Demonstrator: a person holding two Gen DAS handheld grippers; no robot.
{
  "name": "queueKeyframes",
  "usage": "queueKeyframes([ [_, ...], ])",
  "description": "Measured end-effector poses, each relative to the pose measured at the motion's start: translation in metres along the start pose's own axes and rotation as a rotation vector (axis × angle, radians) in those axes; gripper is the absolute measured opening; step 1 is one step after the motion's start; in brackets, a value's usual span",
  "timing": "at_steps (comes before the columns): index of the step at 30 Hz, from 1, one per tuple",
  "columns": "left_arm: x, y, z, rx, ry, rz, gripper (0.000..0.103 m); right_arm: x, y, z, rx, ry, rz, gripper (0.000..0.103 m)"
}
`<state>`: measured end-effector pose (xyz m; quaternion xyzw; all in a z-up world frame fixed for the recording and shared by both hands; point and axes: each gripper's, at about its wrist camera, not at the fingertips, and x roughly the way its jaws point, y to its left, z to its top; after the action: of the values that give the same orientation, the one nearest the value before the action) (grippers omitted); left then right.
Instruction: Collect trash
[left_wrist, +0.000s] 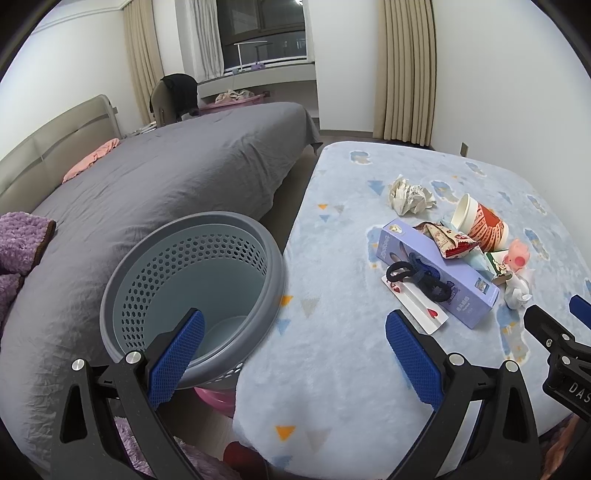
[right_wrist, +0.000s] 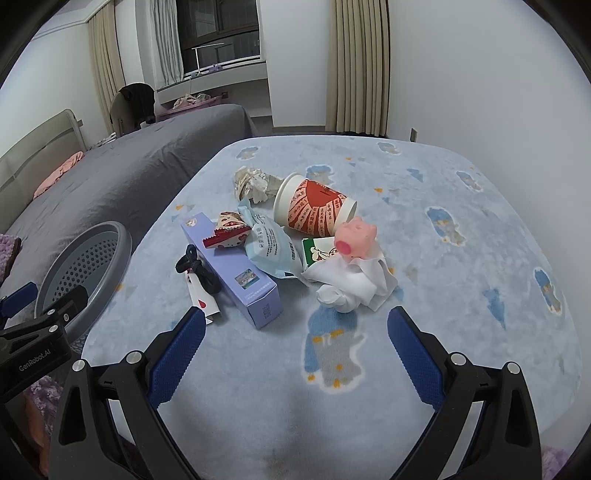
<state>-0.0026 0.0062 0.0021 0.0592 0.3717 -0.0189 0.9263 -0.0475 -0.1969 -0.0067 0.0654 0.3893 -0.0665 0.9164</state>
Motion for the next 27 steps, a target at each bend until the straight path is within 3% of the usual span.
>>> queueKeyframes([
  [27, 0.0000, -0.0006, -0.0004, 0.001, -0.002, 0.002, 0.097, -0.0038, -0.0016, 0.0031, 0.000, -0.007, 0.002, 0.094],
])
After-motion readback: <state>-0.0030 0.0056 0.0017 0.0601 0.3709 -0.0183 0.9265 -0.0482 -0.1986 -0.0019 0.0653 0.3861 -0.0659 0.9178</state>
